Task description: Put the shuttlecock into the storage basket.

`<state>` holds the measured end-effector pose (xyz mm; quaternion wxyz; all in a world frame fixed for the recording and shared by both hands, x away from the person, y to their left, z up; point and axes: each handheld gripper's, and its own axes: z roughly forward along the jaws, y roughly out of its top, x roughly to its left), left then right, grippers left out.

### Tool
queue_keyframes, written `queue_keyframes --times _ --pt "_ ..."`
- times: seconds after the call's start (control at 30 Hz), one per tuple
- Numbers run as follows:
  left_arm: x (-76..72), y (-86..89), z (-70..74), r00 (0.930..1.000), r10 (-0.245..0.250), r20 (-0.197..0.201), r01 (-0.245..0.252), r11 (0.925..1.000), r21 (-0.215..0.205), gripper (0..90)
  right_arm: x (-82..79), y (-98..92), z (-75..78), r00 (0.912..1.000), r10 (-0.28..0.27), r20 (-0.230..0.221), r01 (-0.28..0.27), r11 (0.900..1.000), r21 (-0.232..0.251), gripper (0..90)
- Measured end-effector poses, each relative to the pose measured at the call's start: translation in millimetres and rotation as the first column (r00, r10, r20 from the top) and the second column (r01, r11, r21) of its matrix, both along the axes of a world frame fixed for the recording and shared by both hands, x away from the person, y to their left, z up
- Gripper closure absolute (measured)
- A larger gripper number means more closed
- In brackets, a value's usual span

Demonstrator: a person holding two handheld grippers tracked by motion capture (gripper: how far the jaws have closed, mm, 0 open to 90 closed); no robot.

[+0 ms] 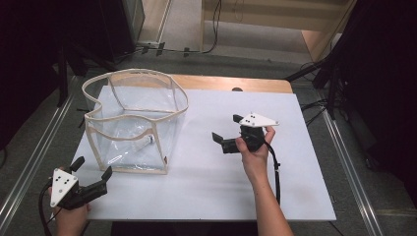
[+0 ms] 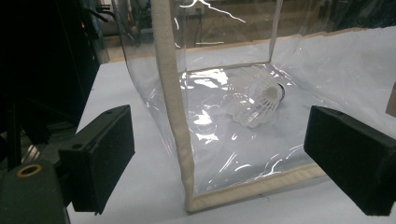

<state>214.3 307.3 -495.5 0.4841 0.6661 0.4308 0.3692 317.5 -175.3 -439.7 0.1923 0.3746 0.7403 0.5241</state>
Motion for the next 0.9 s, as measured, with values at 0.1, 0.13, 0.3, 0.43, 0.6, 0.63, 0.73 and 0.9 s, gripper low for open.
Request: queue_keyframes --times 0.1,0.13,0.3,0.43,0.6,0.63,0.73,0.9 --pt "0.1 0.0 0.0 1.0000 0.000 0.000 0.000 1.0000 -0.001 9.2 -2.1 -4.3 -3.2 1.0000 -0.005 -0.005 0.005 1.000 -0.004 0.0" --pt "0.0 0.0 0.0 1.0000 0.000 -0.001 0.000 1.0000 0.001 9.2 -2.7 -5.5 -4.1 0.9999 -0.009 -0.006 0.009 1.000 -0.005 0.0" --pt "0.1 0.0 0.0 1.0000 0.000 -0.002 0.000 1.0000 0.001 9.2 -6.9 -14.9 -10.0 0.9994 -0.028 -0.018 0.028 1.000 -0.004 0.0" --pt "0.0 -0.3 0.0 1.0000 0.000 -0.002 0.000 1.0000 0.003 9.2 -9.6 -20.6 -13.4 0.9992 -0.036 -0.018 0.036 0.999 -0.004 0.0" --pt "-0.1 -0.3 0.0 1.0000 0.000 -0.002 0.000 1.0000 0.003 9.2 -14.0 -28.2 -18.1 0.9985 -0.048 -0.025 0.048 0.999 -0.008 0.0" --pt "-0.1 -0.4 -0.1 1.0000 0.001 -0.002 -0.001 1.0000 0.004 9.2 -14.8 -29.7 -19.1 0.9983 -0.052 -0.026 0.052 0.999 -0.008 0.0" --pt "-0.1 -0.6 -0.1 1.0000 0.001 -0.001 -0.001 1.0000 0.001 9.2 -17.3 -35.2 -22.2 0.9979 -0.057 -0.030 0.057 0.998 -0.012 0.0" --pt "0.0 -0.7 -0.2 1.0000 0.000 -0.001 0.000 1.0000 0.003 9.2 -21.5 -42.5 -26.6 0.9969 -0.069 -0.037 0.069 0.998 -0.012 0.0"
